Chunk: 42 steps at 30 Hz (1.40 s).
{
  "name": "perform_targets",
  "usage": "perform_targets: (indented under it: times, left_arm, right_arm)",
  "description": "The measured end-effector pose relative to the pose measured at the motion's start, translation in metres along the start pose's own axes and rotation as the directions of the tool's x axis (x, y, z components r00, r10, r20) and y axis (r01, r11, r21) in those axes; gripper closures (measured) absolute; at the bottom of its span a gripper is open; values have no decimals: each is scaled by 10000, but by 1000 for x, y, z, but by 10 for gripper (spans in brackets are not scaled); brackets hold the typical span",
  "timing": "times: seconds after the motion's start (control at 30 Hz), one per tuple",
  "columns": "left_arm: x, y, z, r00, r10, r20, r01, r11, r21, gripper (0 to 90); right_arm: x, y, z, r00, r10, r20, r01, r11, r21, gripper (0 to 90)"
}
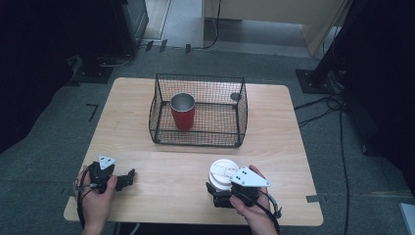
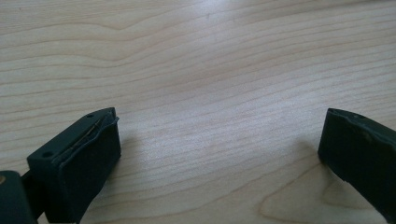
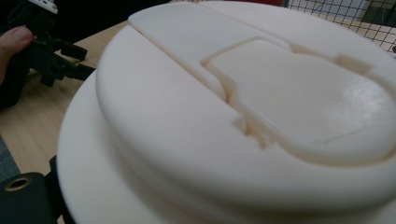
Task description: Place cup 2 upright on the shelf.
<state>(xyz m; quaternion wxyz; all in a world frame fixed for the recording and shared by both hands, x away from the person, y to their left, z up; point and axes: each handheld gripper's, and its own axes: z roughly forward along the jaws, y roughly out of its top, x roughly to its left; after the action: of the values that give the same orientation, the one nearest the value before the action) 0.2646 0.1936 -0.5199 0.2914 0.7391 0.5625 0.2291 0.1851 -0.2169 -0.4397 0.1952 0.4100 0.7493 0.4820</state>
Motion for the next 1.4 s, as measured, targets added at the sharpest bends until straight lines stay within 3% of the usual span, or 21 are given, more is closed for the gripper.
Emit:
perform_targets:
  times: [0.37,0.57,0.83,1.4]
  left_arm:
    - [0,0,0,10000,1,0,-1,10000,1,0]
    - [0,0,0,10000,13,0,-13,10000,11,0]
    - [0,0,0,10000,21,-1,-21,10000,17,0]
    - [0,0,0,10000,1,-1,-1,10000,1,0]
  right_arm:
    - [-1,3,-2,9983,395,432,-363,9966,-734,158]
    - [-1,1,1,9986,365,383,-339,9972,-661,160]
    - [-1,2,2,9982,436,400,-390,9932,-1100,159]
    - [-4,21,-9,9969,453,636,-265,9626,-2696,160]
